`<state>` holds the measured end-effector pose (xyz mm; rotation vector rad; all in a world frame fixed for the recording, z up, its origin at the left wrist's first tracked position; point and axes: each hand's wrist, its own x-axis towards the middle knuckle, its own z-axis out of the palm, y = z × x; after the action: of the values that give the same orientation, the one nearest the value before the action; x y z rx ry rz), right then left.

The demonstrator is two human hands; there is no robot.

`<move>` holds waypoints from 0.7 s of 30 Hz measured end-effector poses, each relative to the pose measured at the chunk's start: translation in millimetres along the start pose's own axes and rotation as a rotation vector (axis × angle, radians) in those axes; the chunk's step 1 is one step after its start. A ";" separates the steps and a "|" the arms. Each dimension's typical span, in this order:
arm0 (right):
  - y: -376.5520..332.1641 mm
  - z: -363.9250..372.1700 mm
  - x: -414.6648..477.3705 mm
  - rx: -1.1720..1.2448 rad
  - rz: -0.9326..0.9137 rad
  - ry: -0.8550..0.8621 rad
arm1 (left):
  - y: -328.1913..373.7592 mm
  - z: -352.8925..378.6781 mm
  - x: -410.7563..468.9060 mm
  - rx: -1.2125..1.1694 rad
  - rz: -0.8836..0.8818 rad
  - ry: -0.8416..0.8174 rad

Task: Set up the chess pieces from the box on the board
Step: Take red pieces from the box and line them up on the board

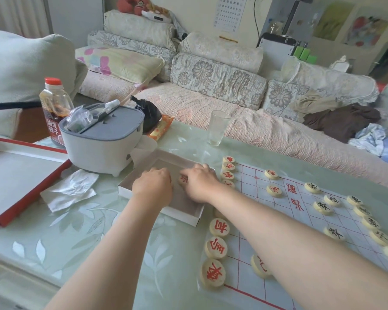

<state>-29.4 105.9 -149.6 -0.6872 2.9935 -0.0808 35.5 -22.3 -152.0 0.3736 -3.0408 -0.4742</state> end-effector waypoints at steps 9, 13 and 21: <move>41.5 -36.4 -41.5 0.152 0.025 0.183 | 18.0 4.6 -2.3 -0.145 -0.062 0.014; 80.6 -49.1 -83.7 0.262 0.068 0.169 | 40.6 -1.7 -10.6 -0.314 0.040 0.179; 133.4 -43.4 -187.1 0.424 0.123 0.129 | 113.7 -0.6 -54.4 -0.507 0.225 0.058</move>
<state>77.3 309.1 -104.8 -0.4630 2.9734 -0.7520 62.2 95.7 -117.0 0.0181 -2.7188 -1.1465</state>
